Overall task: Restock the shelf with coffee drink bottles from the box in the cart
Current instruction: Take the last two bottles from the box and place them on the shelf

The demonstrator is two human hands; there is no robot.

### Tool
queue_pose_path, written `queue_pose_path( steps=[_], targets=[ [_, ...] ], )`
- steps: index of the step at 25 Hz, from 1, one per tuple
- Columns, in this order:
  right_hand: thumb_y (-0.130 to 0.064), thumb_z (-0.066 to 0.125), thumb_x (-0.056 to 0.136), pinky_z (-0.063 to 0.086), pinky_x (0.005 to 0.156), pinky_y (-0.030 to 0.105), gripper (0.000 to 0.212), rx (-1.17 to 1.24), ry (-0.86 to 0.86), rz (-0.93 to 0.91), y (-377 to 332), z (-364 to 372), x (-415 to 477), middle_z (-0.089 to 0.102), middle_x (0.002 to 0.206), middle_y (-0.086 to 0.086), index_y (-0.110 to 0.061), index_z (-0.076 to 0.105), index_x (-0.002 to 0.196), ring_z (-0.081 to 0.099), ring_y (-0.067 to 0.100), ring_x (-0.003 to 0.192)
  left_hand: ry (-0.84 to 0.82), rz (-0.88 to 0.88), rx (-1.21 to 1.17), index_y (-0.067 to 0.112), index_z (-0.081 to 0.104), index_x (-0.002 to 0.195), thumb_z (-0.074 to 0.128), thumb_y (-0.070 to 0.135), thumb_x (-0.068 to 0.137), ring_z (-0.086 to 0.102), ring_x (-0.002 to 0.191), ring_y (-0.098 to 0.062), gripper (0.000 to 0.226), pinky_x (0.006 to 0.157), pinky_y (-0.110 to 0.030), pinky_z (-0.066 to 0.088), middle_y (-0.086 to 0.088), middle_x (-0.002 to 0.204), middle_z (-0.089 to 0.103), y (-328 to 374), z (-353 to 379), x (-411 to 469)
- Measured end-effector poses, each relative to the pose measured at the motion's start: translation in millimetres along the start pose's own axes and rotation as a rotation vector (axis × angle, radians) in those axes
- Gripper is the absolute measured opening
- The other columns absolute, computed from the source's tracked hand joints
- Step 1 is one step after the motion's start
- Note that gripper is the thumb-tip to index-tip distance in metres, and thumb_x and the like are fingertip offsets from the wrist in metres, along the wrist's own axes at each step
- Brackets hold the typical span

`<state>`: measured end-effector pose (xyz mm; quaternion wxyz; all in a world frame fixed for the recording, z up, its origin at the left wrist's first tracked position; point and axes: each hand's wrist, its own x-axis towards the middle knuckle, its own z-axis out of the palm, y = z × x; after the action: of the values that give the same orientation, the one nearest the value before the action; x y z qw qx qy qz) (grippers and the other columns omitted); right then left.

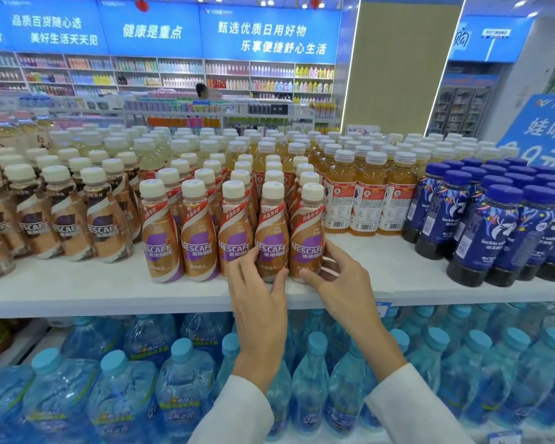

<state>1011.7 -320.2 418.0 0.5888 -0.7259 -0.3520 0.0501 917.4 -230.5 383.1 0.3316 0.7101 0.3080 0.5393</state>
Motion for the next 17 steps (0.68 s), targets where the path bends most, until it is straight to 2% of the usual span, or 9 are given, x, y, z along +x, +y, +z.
queue_pose_path(
  steps=[3,5,7,12,17],
  targets=[
    [-0.02,0.08,0.084,0.052,0.089,0.017,0.067,-0.01,0.005,-0.004,4,3,1,0.063,0.123,-0.011,-0.033,0.051,0.143,0.061,0.001,0.109,0.031,0.032,0.024,0.018,0.048,0.133,0.075,0.025,0.09,0.052,0.117,-0.018,0.052,0.094,-0.043,0.055,0.007,0.123,0.044,-2,3,-2],
    [-0.023,0.079,0.086,0.048,0.084,0.011,0.066,-0.03,0.002,0.004,6,5,1,0.059,0.121,-0.013,-0.034,0.049,0.143,0.059,0.0,0.107,0.043,0.05,0.041,0.018,0.049,0.13,0.075,0.024,0.09,0.051,0.112,-0.015,0.049,0.091,-0.041,0.055,0.013,0.118,0.04,-3,4,-2],
    [-0.025,0.078,0.087,0.046,0.083,0.01,0.066,-0.055,0.001,0.003,6,6,0,0.056,0.118,-0.015,-0.035,0.047,0.144,0.057,-0.002,0.104,0.043,0.066,0.056,0.017,0.05,0.129,0.075,0.025,0.09,0.051,0.111,-0.015,0.047,0.09,-0.041,0.055,0.01,0.117,0.041,-5,5,-1],
    [-0.029,0.073,0.09,0.05,0.098,0.024,0.067,-0.12,0.03,-0.014,12,13,0,0.054,0.125,-0.013,-0.032,0.04,0.148,0.055,0.005,0.114,0.041,0.071,0.071,0.016,0.05,0.131,0.074,0.028,0.091,0.051,0.114,-0.015,0.048,0.092,-0.038,0.055,0.003,0.123,0.046,-8,7,-2],
    [-0.035,0.07,0.092,0.05,0.103,0.029,0.076,-0.182,0.02,-0.001,16,15,0,0.051,0.139,-0.009,-0.031,0.028,0.155,0.053,0.008,0.123,0.042,0.063,0.108,0.015,0.05,0.131,0.074,0.028,0.09,0.051,0.114,-0.017,0.049,0.091,-0.036,0.054,-0.001,0.123,0.048,-6,7,-1]
  ],
)
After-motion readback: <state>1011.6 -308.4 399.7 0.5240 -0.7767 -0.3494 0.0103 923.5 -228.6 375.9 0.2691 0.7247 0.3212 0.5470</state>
